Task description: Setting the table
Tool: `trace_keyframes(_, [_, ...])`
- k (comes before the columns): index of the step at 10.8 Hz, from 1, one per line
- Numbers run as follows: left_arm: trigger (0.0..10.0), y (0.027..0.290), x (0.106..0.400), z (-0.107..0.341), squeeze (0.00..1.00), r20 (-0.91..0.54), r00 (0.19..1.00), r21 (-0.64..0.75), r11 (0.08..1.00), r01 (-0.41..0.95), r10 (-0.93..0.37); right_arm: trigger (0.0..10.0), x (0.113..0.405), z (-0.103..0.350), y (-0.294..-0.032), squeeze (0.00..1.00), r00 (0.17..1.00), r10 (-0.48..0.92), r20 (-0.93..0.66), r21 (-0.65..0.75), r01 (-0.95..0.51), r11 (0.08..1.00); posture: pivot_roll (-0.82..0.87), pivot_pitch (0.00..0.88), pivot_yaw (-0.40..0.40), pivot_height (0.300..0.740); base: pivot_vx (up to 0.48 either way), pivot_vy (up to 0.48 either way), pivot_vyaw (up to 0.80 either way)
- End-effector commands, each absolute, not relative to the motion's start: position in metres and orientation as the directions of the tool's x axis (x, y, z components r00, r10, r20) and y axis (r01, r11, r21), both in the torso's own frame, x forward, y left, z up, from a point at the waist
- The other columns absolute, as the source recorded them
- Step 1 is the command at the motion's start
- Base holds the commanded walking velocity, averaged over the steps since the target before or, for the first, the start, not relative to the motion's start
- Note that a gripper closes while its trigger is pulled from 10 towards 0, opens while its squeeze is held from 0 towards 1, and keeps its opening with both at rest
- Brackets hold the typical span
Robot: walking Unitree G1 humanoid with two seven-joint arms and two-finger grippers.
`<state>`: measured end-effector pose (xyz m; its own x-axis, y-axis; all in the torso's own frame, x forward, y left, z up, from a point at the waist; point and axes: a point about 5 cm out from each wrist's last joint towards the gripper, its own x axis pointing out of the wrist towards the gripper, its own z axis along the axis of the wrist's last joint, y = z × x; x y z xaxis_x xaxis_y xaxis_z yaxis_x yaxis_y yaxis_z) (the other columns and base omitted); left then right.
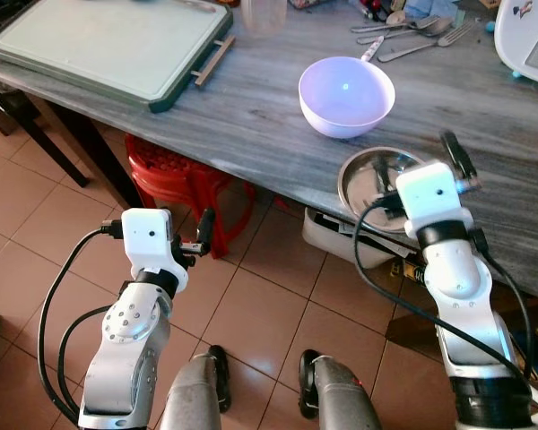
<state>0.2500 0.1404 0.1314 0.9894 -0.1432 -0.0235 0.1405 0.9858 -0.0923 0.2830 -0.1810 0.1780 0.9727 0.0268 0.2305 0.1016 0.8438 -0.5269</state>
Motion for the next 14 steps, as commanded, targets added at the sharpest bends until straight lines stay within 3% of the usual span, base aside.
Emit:
trace_keyframes(1, [10.0, 0.142, 0.247, 0.128, 0.00, -0.042, 0.989, -0.085, 0.987, 0.136, -0.140, 10.0, 0.278, 0.178, -0.184, 0.00, 0.976, 0.001, 0.218, -0.522, 0.115, 0.845, -0.01, 0.251, 0.017, 0.740, 0.000, 0.000, 0.00])
trace_keyframes(9, [10.0, 0.140, 0.248, 0.129, 0.00, -0.043, 0.988, -0.087, 0.986, 0.141, -0.145, 10.0, 0.278, 0.160, -0.190, 0.00, 0.996, -0.062, 0.067, -0.496, 0.087, 0.864, -0.02, 0.254, 0.019, 0.740, 0.000, 0.000, 0.00])
trace_keyframes(14, [10.0, 0.144, 0.247, 0.130, 0.00, -0.047, 0.988, -0.079, 0.986, 0.143, -0.147, 10.0, 0.282, 0.136, -0.215, 0.00, 0.973, -0.215, -0.087, -0.411, 0.162, 0.897, 0.00, 0.266, 0.036, 0.740, 0.000, 0.000, 0.00])
